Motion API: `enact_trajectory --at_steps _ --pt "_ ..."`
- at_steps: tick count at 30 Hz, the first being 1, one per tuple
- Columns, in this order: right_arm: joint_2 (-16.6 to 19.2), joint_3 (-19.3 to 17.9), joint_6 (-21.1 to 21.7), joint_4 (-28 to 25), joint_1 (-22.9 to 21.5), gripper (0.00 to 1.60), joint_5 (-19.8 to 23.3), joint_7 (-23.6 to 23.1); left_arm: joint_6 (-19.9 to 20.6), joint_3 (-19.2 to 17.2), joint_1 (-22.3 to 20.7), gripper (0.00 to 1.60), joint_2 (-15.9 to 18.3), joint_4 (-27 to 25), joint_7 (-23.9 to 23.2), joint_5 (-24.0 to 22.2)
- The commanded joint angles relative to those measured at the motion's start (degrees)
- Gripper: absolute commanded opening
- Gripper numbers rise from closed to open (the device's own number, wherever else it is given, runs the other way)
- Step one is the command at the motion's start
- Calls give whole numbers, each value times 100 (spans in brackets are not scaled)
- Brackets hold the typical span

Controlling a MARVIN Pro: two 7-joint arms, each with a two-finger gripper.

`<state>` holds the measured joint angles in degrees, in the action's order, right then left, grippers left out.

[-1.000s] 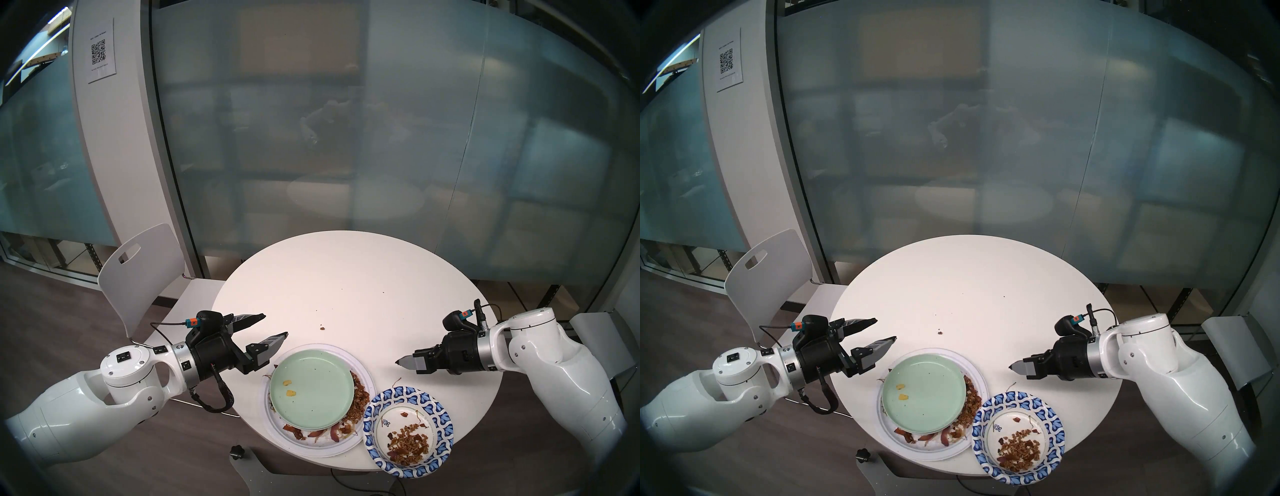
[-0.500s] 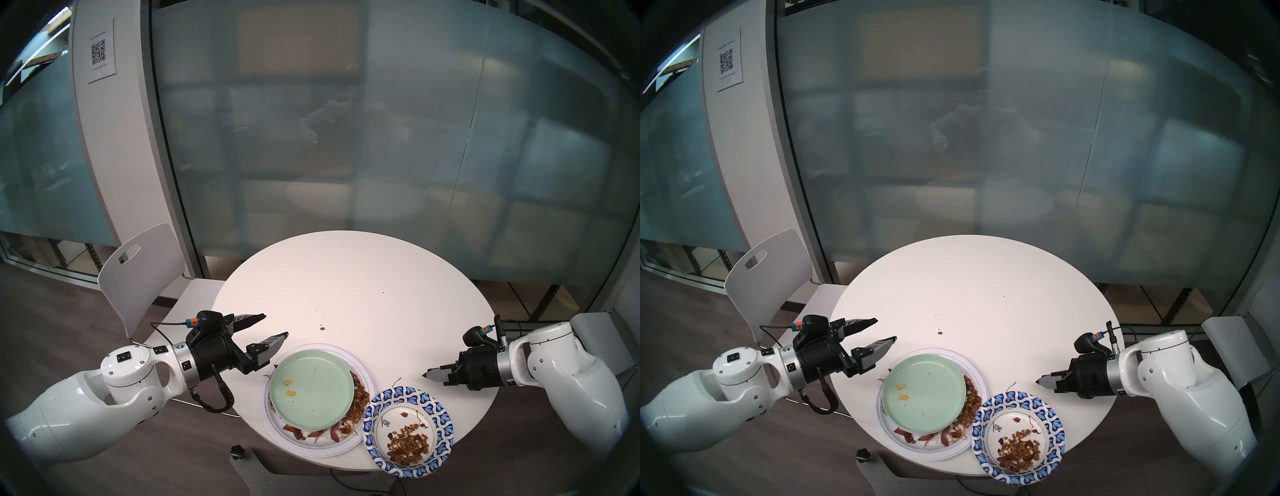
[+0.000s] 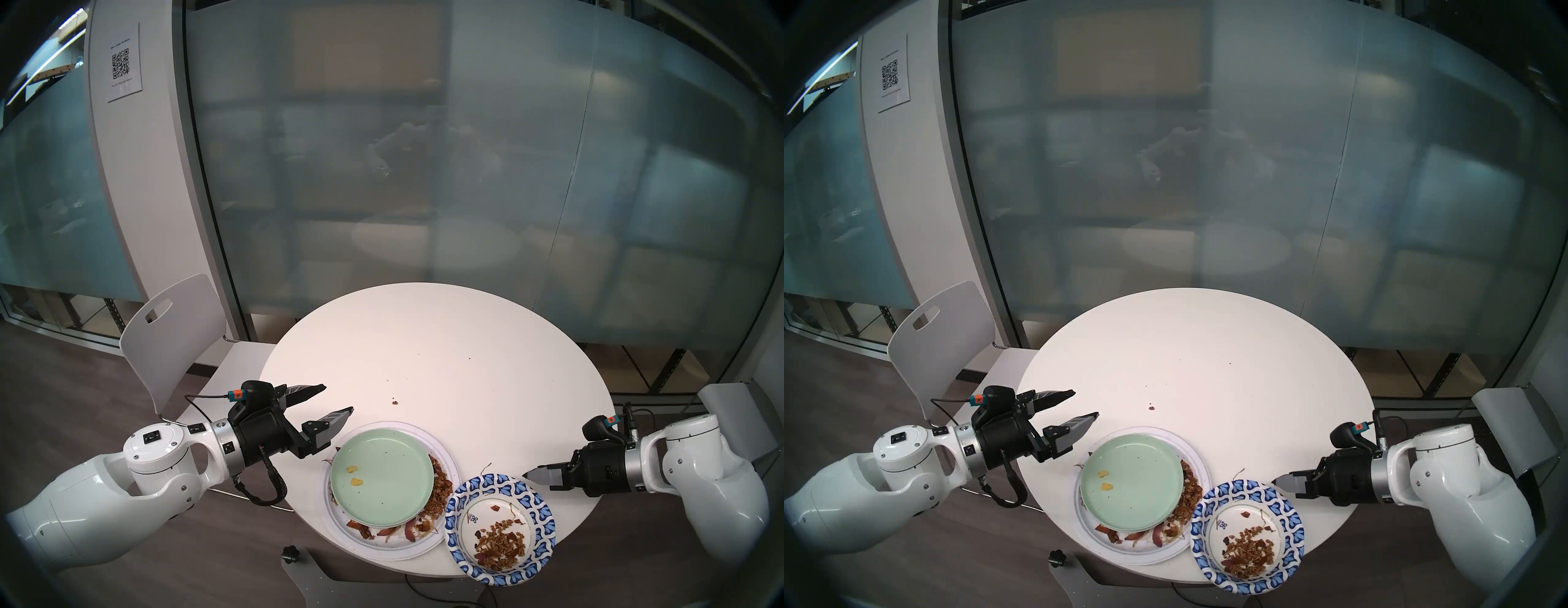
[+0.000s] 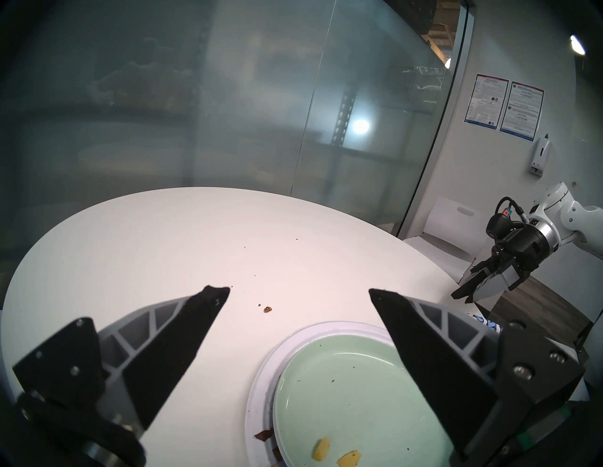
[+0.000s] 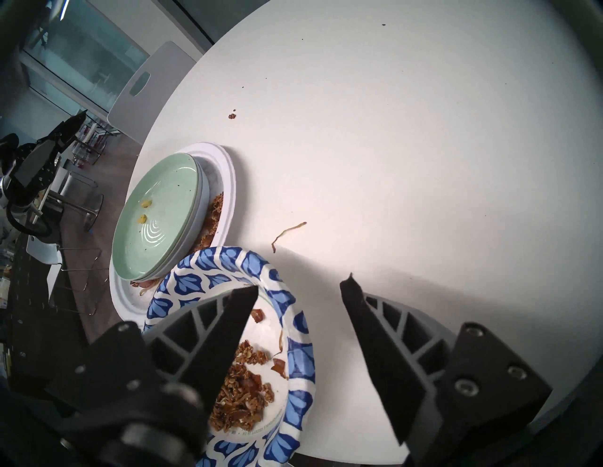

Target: Stack the plates into one stack

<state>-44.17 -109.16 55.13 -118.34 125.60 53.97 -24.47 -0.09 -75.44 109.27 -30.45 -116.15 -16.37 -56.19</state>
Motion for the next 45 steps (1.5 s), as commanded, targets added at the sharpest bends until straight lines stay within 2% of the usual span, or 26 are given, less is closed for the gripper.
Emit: enact_trajectory --at_steps 1,2,11,16,19,20,24,29,34,45 --pt "-457 -463 -13 -384 660 122 -34 -80 -35 -34 -28 160 -3 -73 -8 1" --pt "-531 -524 -13 -422 735 119 -48 -89 -36 -33 -28 160 -2 -73 -8 0" --pt "-1171 -998 -13 -809 1314 120 -272 -197 -43 -32 -28 160 4 -79 -5 -4" --pt "-1569 -1274 -13 -1108 1718 118 -514 -312 -51 -34 -23 160 9 -84 -3 -6" --pt "-1823 -1417 -13 -1269 1974 122 -685 -412 -57 -37 -18 160 12 -88 0 -6" --pt "-1771 -1374 -13 -1241 1922 120 -717 -442 -59 -38 -17 160 13 -90 1 -7" --pt "-2114 -1479 -172 -1455 2266 118 -1023 -623 -71 -43 -6 160 19 -97 8 -7" --pt "-2171 -1469 -679 -1558 2615 116 -1221 -788 -90 -52 11 160 27 -107 19 -7" --pt "-2143 -1363 -981 -1434 2591 112 -1370 -862 -105 -56 24 160 35 -115 29 -8" --pt "-2029 -1072 -973 -1119 2202 109 -1469 -824 -116 -51 25 160 45 -117 37 -13"
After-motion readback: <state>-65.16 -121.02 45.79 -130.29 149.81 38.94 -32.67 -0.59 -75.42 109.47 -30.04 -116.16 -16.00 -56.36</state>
